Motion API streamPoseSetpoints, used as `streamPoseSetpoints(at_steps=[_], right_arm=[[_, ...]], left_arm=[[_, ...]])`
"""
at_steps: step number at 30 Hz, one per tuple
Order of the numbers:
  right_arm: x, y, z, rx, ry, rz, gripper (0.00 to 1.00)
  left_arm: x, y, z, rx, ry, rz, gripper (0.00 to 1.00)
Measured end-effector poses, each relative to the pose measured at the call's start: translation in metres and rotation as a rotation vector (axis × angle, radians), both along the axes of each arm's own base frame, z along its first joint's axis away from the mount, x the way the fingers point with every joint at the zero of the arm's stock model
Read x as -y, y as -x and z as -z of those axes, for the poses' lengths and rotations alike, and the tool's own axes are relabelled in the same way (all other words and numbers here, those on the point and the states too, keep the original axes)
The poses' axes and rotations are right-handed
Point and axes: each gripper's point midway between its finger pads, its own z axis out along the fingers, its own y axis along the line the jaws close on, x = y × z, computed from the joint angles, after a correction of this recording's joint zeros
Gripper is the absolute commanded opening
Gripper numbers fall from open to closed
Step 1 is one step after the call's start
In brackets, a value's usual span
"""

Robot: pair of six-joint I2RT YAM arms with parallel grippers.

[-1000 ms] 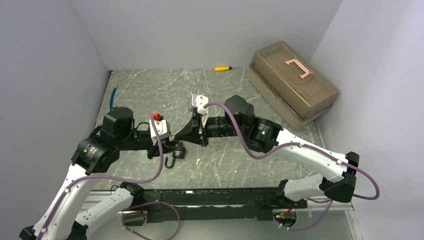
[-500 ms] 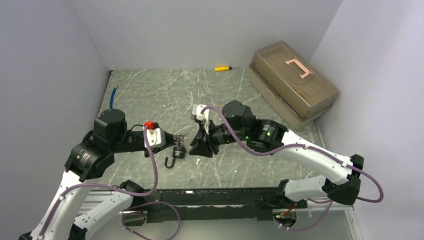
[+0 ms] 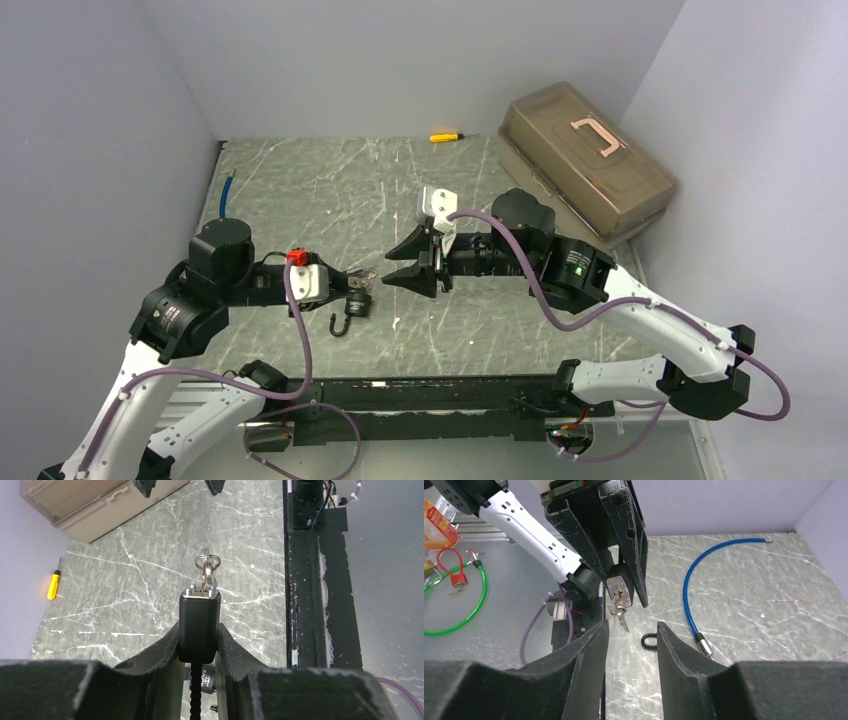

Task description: Unlock with the key

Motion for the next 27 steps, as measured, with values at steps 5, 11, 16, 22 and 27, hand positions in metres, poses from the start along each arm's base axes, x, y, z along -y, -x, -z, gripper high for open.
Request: streamPoseSetpoints(at_steps=[5,11,16,22,27], right_arm=[[-0.008,0.003,0.002,0.017,-0.005,-0.047,0.38],[-0.021,0.004,0.018,-0.001,0.031,-0.094,0.34],[-0.023,0.007,0.019,0.001,0.029,-0.121,0.24],[-0.026,0.009,0.014,0.022,0.008,-0.14,0.23],[-0.027,0.011,0.012,0.04,0.001,-0.154,0.23]], left_arm=[[0.001,0.002,0.0,0.0,0.002,0.012,0.0],[0.001,0.002,0.0,-0.002,0.002,0.013,0.0],[0.001,0.002,0.0,-0.003,0.004,0.013,0.0],[0.002,0.003,-0.001,-0.011,0.009,0.017,0.0],[0.003,0.004,-0.001,-0.026,0.015,0.02,0.0]])
